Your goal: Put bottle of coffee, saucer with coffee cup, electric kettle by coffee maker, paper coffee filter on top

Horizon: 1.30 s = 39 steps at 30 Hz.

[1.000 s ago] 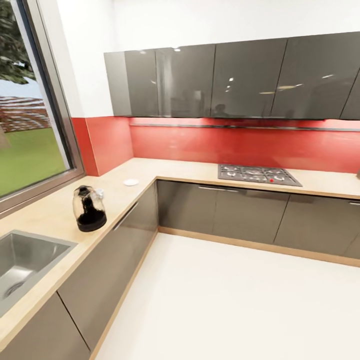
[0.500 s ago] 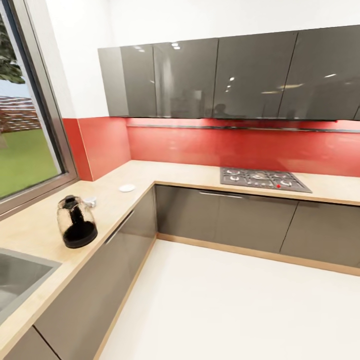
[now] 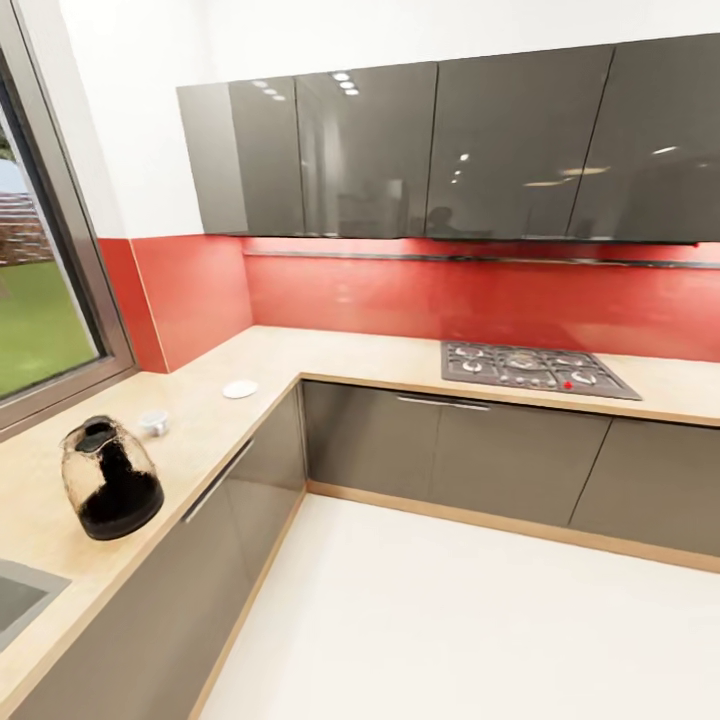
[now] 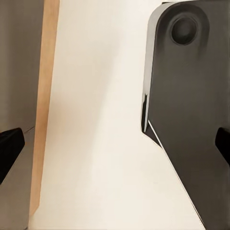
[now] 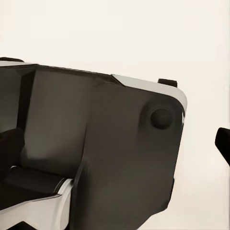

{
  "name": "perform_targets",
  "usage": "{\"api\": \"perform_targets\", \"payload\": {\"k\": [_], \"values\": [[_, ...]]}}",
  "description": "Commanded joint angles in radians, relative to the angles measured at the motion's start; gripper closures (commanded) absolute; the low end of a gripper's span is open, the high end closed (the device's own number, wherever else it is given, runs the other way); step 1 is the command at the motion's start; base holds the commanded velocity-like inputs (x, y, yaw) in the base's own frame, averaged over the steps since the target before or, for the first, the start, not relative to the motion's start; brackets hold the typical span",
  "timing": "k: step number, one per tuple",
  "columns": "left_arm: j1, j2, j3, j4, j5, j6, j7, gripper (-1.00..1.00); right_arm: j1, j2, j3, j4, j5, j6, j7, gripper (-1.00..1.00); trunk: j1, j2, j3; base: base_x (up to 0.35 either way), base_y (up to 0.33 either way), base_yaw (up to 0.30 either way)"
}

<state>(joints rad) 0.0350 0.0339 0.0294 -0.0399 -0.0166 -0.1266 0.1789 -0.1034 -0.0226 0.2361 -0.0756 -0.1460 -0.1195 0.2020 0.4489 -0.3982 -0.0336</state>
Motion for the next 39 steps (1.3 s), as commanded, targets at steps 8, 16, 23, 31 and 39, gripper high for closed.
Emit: {"api": "perform_targets", "payload": {"k": [8, 16, 23, 31, 39], "values": [[0.0, 0.0, 0.003, -0.002, -0.002, -0.002, 0.002, -1.0, -0.001, 0.0, 0.008, 0.002, -0.01, -0.003, 0.004, -1.0, 0.001, -0.002, -0.002, 0.334, -0.015, 0.0], [0.0, 0.001, 0.003, -0.001, -0.002, -0.004, 0.002, -1.0, -0.001, 0.0, 0.008, 0.002, -0.01, -0.003, 0.004, -1.0, 0.001, -0.002, -0.002, 0.334, -0.088, 0.0], [0.0, 0.0, 0.002, -0.001, -0.002, -0.004, 0.002, -1.0, -0.001, 0.0, 0.008, 0.002, -0.01, -0.003, 0.004, -1.0, 0.001, -0.002, -0.002, 0.326, -0.145, 0.0], [0.0, 0.0, 0.001, 0.0, -0.002, -0.004, 0.002, -1.0, -0.001, 0.0, 0.009, 0.003, -0.01, -0.003, 0.004, -1.0, 0.001, -0.002, -0.002, 0.306, -0.188, 0.008], [0.0, 0.0, 0.001, 0.0, -0.002, -0.004, 0.002, -1.0, -0.001, 0.0, 0.009, 0.004, -0.01, -0.003, 0.004, -1.0, 0.001, -0.002, -0.002, 0.29, -0.204, 0.186]]}}
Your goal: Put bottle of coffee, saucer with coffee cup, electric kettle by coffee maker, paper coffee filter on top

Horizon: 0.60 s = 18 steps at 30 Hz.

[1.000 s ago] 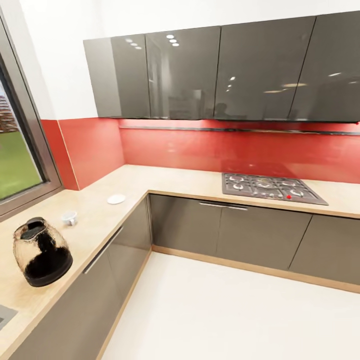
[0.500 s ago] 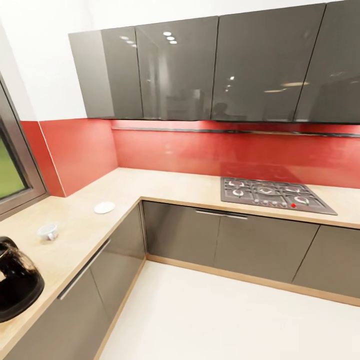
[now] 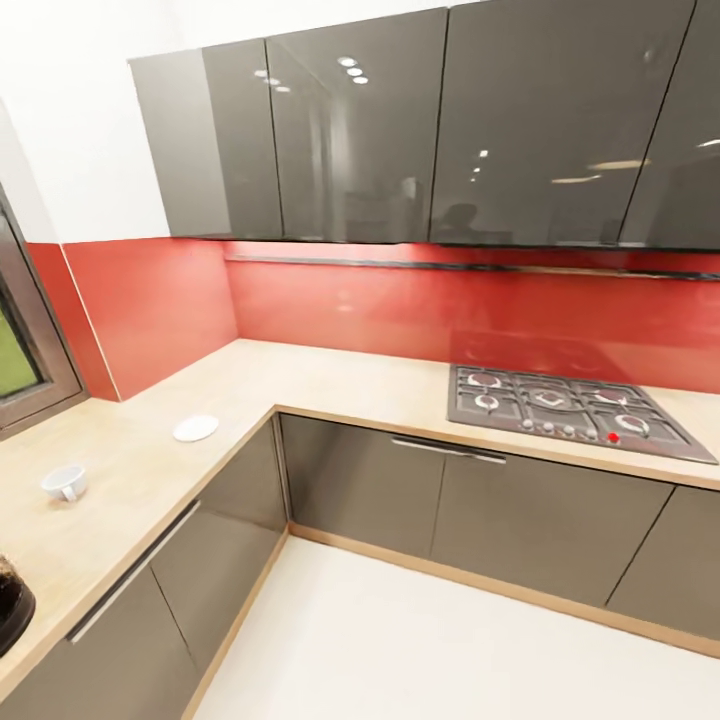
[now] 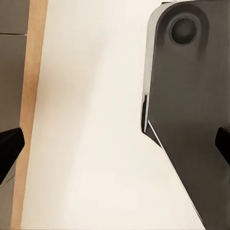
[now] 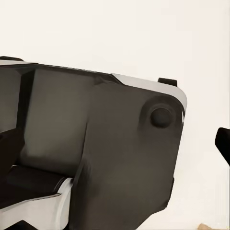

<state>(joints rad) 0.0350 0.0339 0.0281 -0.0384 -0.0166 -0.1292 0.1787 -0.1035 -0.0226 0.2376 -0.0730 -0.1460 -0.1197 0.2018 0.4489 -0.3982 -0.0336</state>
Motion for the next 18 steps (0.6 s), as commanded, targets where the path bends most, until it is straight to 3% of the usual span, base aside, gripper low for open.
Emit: {"api": "perform_targets", "payload": {"k": [1, 18], "values": [[0.0, 0.0, 0.003, -0.002, -0.002, -0.002, 0.002, -1.0, -0.001, 0.0, 0.008, 0.001, -0.01, -0.004, 0.004, -1.0, 0.001, -0.002, -0.002, 0.288, -0.206, 0.269], [0.0, 0.0, 0.003, -0.002, -0.002, -0.003, 0.002, -1.0, -0.001, 0.0, 0.008, 0.001, -0.01, -0.004, 0.004, -1.0, 0.001, -0.002, -0.002, 0.279, -0.217, 0.277]]}}
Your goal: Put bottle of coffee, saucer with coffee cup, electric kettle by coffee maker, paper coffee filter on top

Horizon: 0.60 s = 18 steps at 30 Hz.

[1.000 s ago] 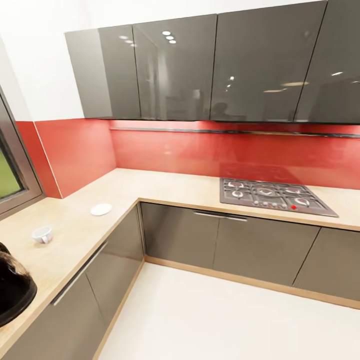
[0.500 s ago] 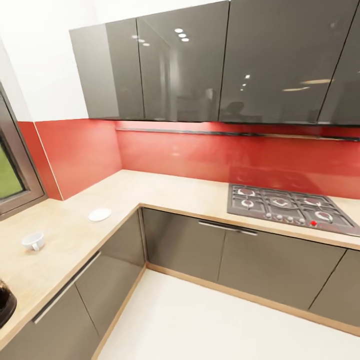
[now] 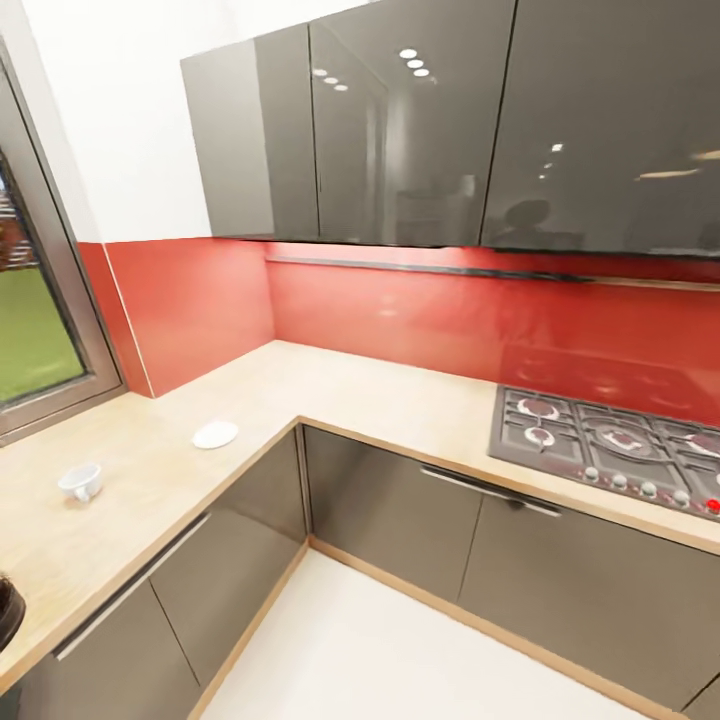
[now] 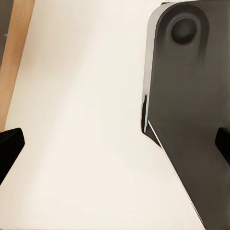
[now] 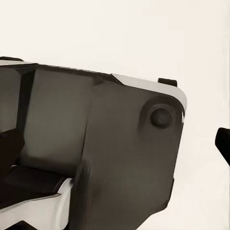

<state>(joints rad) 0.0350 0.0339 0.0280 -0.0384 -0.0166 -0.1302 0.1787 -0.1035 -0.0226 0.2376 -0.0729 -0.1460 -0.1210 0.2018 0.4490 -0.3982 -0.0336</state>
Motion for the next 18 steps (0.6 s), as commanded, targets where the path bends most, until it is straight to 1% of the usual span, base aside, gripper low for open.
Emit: {"api": "perform_targets", "payload": {"k": [1, 9, 18], "values": [[0.0, 0.0, 0.003, -0.002, -0.002, -0.002, 0.002, -1.0, -0.001, 0.0, 0.008, 0.001, -0.01, -0.003, 0.004, -1.0, 0.001, -0.002, -0.002, 0.238, -0.247, 0.278], [0.0, 0.0, 0.003, -0.002, -0.002, 0.0, 0.002, -1.0, -0.001, 0.0, 0.008, 0.001, -0.01, -0.002, 0.004, -1.0, 0.001, -0.002, -0.002, 0.196, -0.271, 0.278], [0.0, 0.0, 0.004, -0.002, -0.002, 0.003, 0.002, -1.0, -0.001, 0.0, 0.008, 0.001, -0.01, -0.003, 0.004, -1.0, 0.001, -0.002, -0.002, 0.108, -0.306, 0.278]]}}
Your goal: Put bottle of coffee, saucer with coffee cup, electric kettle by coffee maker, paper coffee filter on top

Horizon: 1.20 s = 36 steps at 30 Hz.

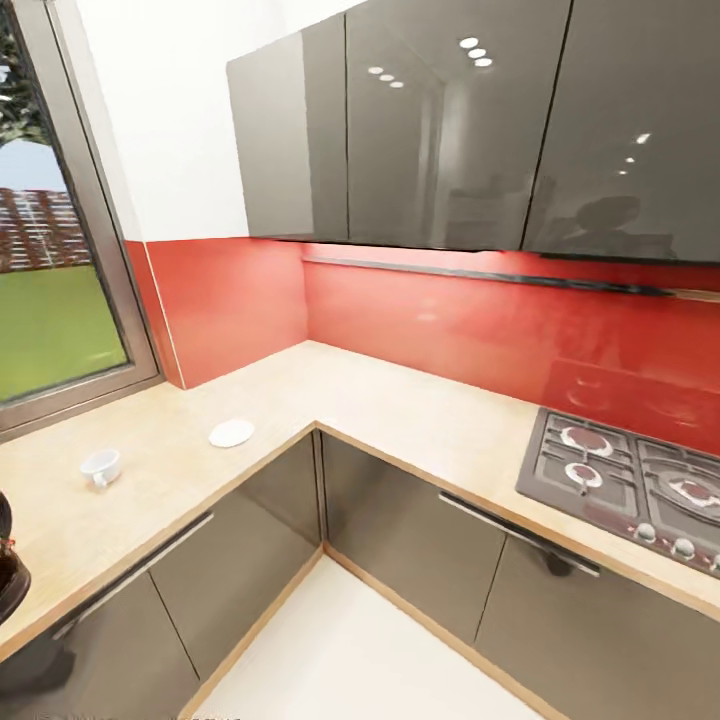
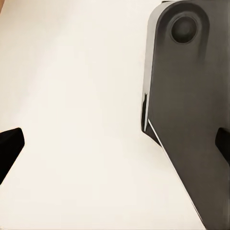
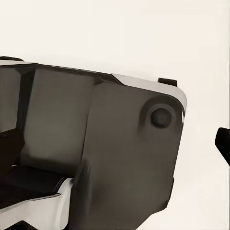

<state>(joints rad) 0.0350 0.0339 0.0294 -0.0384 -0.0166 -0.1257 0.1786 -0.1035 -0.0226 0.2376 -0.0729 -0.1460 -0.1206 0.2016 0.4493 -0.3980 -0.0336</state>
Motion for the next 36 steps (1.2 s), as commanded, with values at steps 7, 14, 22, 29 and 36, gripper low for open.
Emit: {"api": "perform_targets", "payload": {"k": [7, 14, 22, 29, 36], "values": [[0.0, 0.0, 0.003, -0.002, -0.002, -0.002, 0.002, -1.0, -0.001, 0.0, 0.008, 0.001, -0.01, -0.003, 0.004, -1.0, 0.001, -0.002, -0.002, 0.09, -0.311, 0.278], [0.0, -0.001, 0.002, -0.002, -0.002, -0.005, 0.002, -1.0, -0.001, 0.0, 0.008, 0.001, -0.01, -0.003, 0.004, -1.0, 0.001, -0.002, -0.004, 0.069, -0.311, 0.277], [0.0, -0.002, 0.001, -0.002, -0.002, -0.007, 0.002, -1.0, -0.001, 0.0, 0.008, 0.001, -0.01, -0.003, 0.004, -1.0, 0.001, -0.002, -0.009, 0.006, -0.152, 0.273], [0.0, -0.002, 0.001, -0.002, -0.002, -0.008, 0.002, -1.0, -0.001, 0.0, 0.008, 0.001, -0.01, -0.003, 0.004, -1.0, 0.001, -0.002, -0.014, 0.0, -0.007, 0.273], [0.0, -0.002, 0.001, -0.002, -0.002, -0.007, 0.002, -1.0, -0.001, 0.0, 0.008, 0.001, -0.01, -0.003, 0.004, -1.0, 0.001, -0.002, -0.018, 0.0, 0.0, 0.273]]}}
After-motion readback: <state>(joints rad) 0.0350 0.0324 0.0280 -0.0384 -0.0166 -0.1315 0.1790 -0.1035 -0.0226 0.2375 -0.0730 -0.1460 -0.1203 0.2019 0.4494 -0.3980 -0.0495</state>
